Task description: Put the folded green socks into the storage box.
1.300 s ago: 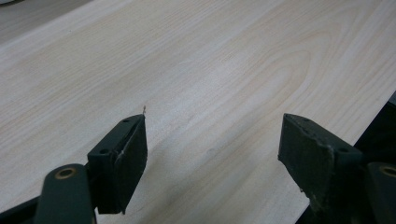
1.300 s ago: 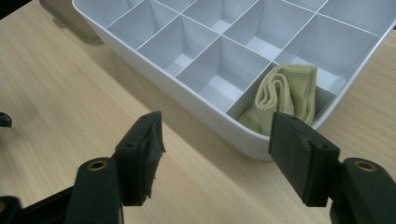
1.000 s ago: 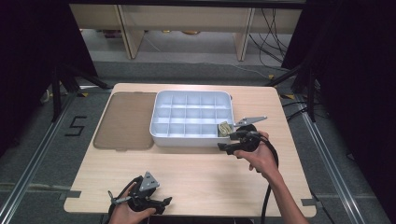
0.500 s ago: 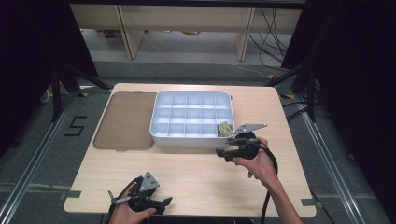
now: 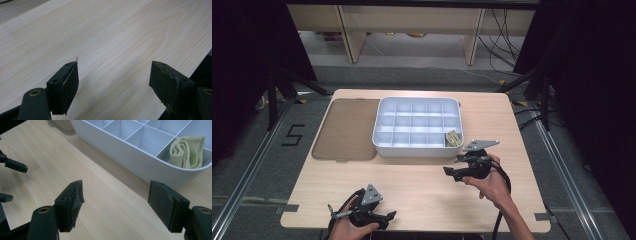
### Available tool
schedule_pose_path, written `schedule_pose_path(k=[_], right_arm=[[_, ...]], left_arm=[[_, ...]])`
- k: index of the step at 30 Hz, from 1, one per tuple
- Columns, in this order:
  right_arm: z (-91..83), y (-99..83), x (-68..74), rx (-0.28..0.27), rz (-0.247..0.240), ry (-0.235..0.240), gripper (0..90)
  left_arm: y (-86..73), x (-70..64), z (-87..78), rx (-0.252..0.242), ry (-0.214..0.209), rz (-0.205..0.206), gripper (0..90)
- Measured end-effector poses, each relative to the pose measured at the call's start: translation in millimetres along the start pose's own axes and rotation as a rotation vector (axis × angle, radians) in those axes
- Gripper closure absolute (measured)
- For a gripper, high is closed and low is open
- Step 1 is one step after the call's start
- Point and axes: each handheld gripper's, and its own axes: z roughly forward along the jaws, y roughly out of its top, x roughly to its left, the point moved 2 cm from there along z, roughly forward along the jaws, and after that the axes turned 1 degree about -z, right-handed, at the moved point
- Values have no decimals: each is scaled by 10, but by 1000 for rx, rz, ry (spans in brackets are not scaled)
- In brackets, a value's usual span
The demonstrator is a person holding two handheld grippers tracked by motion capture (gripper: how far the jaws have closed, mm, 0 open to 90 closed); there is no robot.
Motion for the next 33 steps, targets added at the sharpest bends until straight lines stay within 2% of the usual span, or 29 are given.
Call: schedule_pose_path(k=[1, 3, 5, 6, 7, 8, 9, 12, 13, 14, 15, 16, 17, 19, 20, 24, 25, 26, 27, 28, 30, 33], right_arm=[[7, -17, -11, -6, -15, 1, 292], [7, -45, 17, 4, 1, 4, 290], [14, -73, 17, 3, -7, 2, 289], [27, -87, 17, -1, -14, 17, 281], [23, -104, 48, 8, 15, 11, 278], [28, -116, 24, -2, -13, 13, 278], [39, -126, 24, -14, -15, 12, 278], [40, -163, 47, -4, 4, 20, 274], [43, -172, 30, -5, -8, 19, 269], [40, -185, 55, 2, 23, 23, 267], [48, -193, 43, -6, 2, 22, 265], [43, -204, 44, 1, 10, 22, 262], [40, -218, 76, 7, 42, 36, 261], [55, -234, 56, -28, 10, 44, 259], [41, -241, 55, -16, 11, 44, 258], [48, -277, 82, -18, 20, 58, 253], [52, -286, 74, -28, 5, 52, 251], [61, -293, 70, -33, -1, 67, 251], [55, -306, 84, -26, 16, 59, 250], [67, -316, 92, -35, 25, 74, 250], [66, -341, 86, -32, 21, 53, 250], [84, -384, 88, -25, 21, 60, 252]], left_arm=[[0, -3, 7, -5, 5, -6, 231], [-2, 0, 1, 5, -1, 4, 231], [-3, 0, 2, 4, -2, 3, 230], [-1, 4, 5, 1, -1, 4, 230], [-4, -4, 14, -4, 0, -17, 230], [-5, -1, 8, 2, -6, -10, 230], [-5, -3, 10, 1, -6, -13, 231], [-4, 7, 10, -2, 6, -13, 230], [-3, 6, 6, -2, 7, -13, 231], [-4, 6, 6, -2, 7, -13, 230], [-4, 8, 9, -1, 6, -12, 231], [-4, 9, 11, 0, 5, -12, 230], [-5, 8, 9, -1, 5, -12, 230], [-2, 1, 0, -6, -3, -17, 230], [3, 15, -11, 3, -2, 1, 230], [0, 15, -11, 5, -2, 1, 230], [2, 15, -13, 7, 0, 3, 230], [4, 14, -14, 6, -1, 4, 230], [5, 14, -13, 5, -4, 4, 230], [3, 11, -15, 3, -1, -4, 230], [3, 18, -14, 4, -2, -2, 230], [2, 22, -16, 3, -3, 1, 229]])
